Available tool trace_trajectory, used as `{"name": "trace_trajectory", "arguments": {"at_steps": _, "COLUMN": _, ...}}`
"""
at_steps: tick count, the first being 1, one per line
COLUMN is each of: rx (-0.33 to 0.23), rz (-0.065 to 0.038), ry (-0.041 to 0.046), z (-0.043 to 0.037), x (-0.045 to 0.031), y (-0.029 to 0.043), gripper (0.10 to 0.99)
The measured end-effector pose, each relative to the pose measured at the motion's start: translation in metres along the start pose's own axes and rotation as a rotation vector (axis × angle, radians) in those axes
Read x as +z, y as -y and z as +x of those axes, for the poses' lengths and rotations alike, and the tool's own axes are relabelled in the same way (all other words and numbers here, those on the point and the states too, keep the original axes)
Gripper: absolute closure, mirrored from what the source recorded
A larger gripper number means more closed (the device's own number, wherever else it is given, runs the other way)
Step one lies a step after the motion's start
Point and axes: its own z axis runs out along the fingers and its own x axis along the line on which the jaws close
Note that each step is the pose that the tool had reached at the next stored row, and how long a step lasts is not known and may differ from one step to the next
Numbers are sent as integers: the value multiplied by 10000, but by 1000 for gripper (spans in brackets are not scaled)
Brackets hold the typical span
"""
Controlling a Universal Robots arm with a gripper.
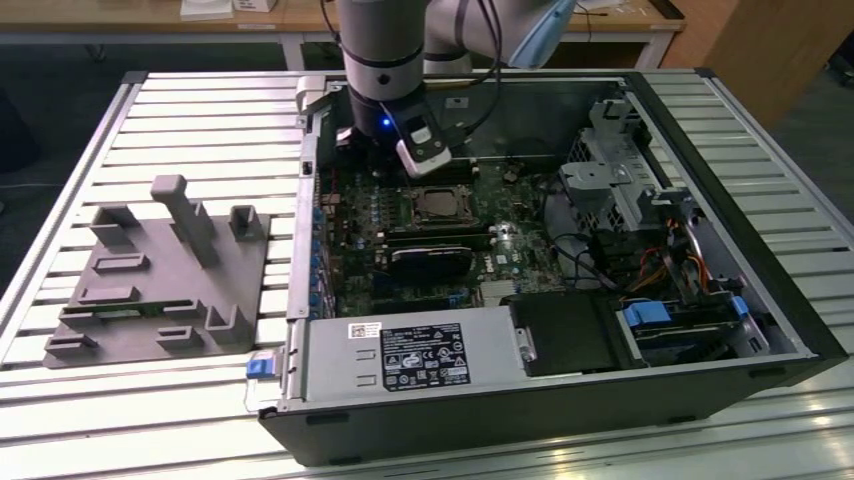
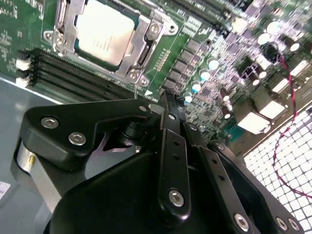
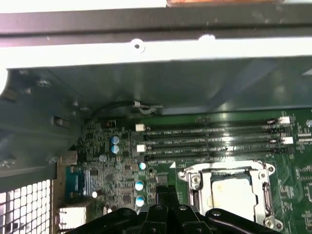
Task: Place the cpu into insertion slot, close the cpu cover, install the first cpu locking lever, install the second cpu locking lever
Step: 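Install the first cpu locking lever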
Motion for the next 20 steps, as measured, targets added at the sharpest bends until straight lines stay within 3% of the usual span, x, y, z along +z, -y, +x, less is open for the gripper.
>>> {"name": "trace_trajectory", "arguments": {"at_steps": 5, "rx": 5, "rz": -157, "ry": -10, "z": -1, "x": -45, "y": -9, "gripper": 980}}
{"name": "trace_trajectory", "arguments": {"at_steps": 7, "rx": 10, "rz": -279, "ry": -19, "z": -1, "x": -62, "y": -12, "gripper": 980}}
{"name": "trace_trajectory", "arguments": {"at_steps": 15, "rx": 39, "rz": -1092, "ry": -73, "z": -2, "x": -79, "y": -15, "gripper": 980}}
{"name": "trace_trajectory", "arguments": {"at_steps": 17, "rx": 42, "rz": -1167, "ry": -78, "z": -1, "x": -79, "y": -15, "gripper": 980}}
{"name": "trace_trajectory", "arguments": {"at_steps": 20, "rx": 41, "rz": -1176, "ry": -79, "z": -2, "x": -79, "y": -15, "gripper": 980}}
